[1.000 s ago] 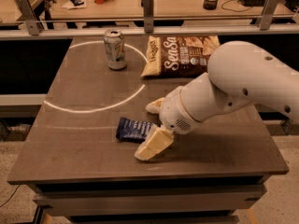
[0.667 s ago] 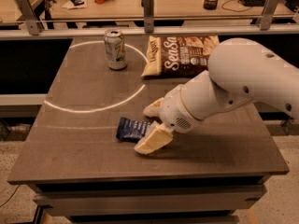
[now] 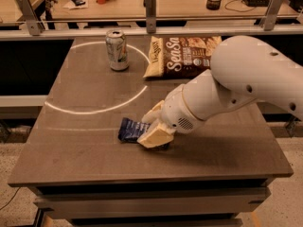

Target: Move rxbar blueberry near brown chip bag

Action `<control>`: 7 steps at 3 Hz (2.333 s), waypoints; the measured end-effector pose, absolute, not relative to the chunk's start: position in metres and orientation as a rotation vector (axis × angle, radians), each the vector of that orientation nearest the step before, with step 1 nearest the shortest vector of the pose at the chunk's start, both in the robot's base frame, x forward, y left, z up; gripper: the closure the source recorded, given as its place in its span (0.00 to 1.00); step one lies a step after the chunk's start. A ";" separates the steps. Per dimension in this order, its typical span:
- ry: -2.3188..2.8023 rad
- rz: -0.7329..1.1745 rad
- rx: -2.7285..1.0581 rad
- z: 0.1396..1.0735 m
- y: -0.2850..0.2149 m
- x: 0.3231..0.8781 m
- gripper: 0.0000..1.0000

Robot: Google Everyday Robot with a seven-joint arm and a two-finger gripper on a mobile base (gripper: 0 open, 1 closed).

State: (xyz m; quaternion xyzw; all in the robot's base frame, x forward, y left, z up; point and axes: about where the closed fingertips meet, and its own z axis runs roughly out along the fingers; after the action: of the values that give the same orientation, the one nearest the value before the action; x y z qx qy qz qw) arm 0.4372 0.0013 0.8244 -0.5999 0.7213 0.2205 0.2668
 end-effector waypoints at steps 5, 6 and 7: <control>1.914 0.088 -1.217 0.895 -0.094 0.502 1.00; 1.909 0.002 -1.180 0.892 -0.104 0.534 1.00; 1.936 -0.052 -1.170 0.875 -0.109 0.560 1.00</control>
Offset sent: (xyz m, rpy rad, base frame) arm 0.0178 -0.0691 0.0708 0.0019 -0.2710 -0.2494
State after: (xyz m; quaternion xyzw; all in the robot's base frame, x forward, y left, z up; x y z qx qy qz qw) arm 0.5600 -0.1088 0.8745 -0.4679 0.7743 -0.0207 0.4255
